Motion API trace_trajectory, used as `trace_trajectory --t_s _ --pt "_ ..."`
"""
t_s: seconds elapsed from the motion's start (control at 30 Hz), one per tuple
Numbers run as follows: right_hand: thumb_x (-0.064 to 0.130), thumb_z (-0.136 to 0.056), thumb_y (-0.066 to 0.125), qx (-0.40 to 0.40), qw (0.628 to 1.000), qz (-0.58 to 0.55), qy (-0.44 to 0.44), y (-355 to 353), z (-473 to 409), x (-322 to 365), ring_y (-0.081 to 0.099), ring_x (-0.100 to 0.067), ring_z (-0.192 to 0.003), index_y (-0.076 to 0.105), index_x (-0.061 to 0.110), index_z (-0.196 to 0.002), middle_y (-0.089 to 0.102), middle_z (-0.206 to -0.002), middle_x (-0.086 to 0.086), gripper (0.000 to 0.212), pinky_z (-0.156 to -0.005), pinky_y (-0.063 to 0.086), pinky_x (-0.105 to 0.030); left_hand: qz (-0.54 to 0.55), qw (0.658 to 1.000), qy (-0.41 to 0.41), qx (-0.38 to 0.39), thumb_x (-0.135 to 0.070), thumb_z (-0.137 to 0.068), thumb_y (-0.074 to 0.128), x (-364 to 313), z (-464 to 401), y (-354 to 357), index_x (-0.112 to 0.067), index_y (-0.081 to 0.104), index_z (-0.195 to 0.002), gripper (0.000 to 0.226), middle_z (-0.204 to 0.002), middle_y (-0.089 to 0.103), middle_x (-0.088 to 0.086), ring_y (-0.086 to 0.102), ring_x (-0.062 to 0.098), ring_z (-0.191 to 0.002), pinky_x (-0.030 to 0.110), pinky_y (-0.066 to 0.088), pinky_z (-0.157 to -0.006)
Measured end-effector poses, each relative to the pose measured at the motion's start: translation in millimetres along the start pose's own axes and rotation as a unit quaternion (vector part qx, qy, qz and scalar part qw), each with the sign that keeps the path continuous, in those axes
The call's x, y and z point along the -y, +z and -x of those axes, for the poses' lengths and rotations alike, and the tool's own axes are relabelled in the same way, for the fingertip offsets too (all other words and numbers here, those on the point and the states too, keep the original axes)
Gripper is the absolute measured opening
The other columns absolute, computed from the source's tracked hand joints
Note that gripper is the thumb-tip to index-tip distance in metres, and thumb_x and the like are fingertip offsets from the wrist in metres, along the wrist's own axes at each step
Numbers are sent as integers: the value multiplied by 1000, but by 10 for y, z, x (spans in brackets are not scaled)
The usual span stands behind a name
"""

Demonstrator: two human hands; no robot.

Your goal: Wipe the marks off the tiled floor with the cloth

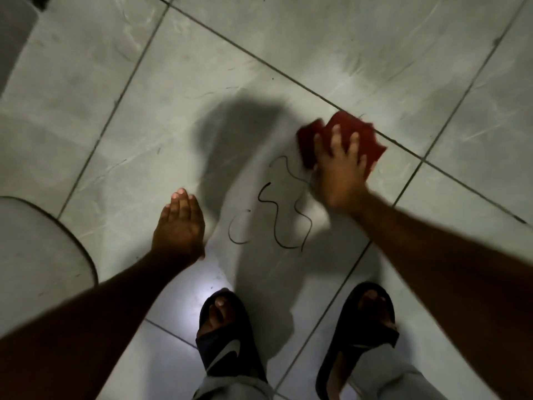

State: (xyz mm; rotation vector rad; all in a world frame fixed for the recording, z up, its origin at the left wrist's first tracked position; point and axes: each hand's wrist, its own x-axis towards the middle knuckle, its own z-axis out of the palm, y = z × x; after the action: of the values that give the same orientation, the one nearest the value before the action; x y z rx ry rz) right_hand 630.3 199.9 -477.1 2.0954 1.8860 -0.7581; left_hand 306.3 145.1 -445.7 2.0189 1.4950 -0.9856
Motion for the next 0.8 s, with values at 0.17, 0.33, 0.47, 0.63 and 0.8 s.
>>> trace_trajectory --t_s 0.17,0.33,0.47,0.63,0.8 --pt "16 -57 78 99 949 142 -264 592 1670 -297 28 -48 -139 40 30 -144 36 -154 -13 97 -97 35 -74 -10 1000 -4 1 -45 -67 79 -21 40 -51 10 -8 -146 130 -155 -7 37 -4 48 -147 52 7 -121" --pt "37 -83 39 15 990 70 -120 104 344 -593 7 -48 -145 13 39 -150 10 -163 -11 73 -106 22 -74 8 1000 -6 0 -48 -68 78 25 -3 2 7 -12 -146 131 -156 -12 34 -8 45 -147 49 4 -122" --pt "32 -89 46 -32 999 -28 26 -40 -92 -240 -2 -49 -145 11 33 -151 1 -163 -13 71 -110 15 -72 14 1000 -5 7 -49 -70 76 32 15 -14 5 -17 -146 132 -156 -16 32 -11 43 -147 48 2 -122" --pt "29 -76 63 45 963 125 -234 523 1529 -608 31 -52 -137 34 30 -146 33 -155 -18 76 -93 39 -75 24 1000 -8 18 -47 -71 76 16 23 -69 4 -19 -146 131 -156 -20 30 -13 42 -147 48 1 -123" --pt "51 -95 38 -44 998 -41 34 21 284 -598 3 -44 -147 21 40 -149 7 -164 -9 58 -108 16 -74 25 999 -11 20 -46 -71 76 24 7 -43 4 -20 -145 132 -155 -21 31 -14 43 -147 48 1 -123"
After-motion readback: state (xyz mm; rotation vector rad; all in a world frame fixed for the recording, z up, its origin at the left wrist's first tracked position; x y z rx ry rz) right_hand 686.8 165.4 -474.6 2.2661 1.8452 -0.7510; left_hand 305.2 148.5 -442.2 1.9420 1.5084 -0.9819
